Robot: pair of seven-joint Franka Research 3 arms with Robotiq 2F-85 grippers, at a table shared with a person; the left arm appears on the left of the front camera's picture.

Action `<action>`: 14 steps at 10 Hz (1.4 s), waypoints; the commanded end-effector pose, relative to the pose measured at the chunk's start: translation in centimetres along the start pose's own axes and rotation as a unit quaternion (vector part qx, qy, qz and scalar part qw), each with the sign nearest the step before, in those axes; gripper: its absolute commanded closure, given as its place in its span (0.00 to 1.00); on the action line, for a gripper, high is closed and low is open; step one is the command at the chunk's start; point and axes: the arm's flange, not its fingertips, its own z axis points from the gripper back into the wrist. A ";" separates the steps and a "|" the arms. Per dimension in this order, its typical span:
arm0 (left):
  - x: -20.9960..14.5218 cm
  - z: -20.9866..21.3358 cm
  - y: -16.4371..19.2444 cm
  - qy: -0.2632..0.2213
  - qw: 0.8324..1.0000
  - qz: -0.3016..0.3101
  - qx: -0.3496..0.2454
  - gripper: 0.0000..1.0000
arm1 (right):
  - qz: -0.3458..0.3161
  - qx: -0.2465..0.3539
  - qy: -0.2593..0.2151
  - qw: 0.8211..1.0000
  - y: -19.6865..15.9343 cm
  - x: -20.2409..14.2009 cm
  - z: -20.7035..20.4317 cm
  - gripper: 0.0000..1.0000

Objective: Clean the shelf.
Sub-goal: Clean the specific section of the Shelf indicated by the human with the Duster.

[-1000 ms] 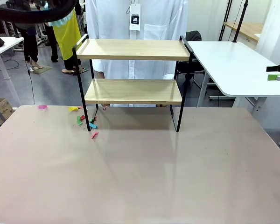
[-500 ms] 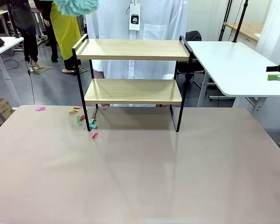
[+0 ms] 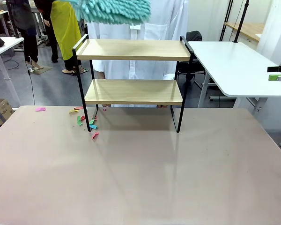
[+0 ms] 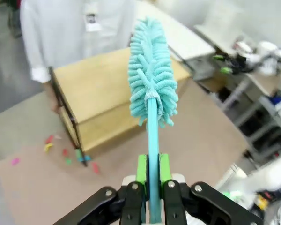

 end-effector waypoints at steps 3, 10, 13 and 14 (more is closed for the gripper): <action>-1.7 1.0 2.0 0.074 0.980 -0.094 -0.159 0.87 | 0.002 0.000 0.000 1.000 0.2 0.3 0.0 0.00; -9.6 -6.0 1.9 0.231 0.950 -0.167 -0.125 0.87 | 0.002 0.000 0.000 1.000 0.2 0.3 0.0 0.00; -12.7 -9.7 2.4 0.280 0.937 -0.174 -0.115 0.87 | 0.002 0.000 0.000 1.000 0.2 0.3 0.0 0.00; -13.2 -10.2 2.6 0.275 0.939 -0.169 -0.120 0.87 | 0.002 0.000 0.000 1.000 0.2 0.3 0.0 0.00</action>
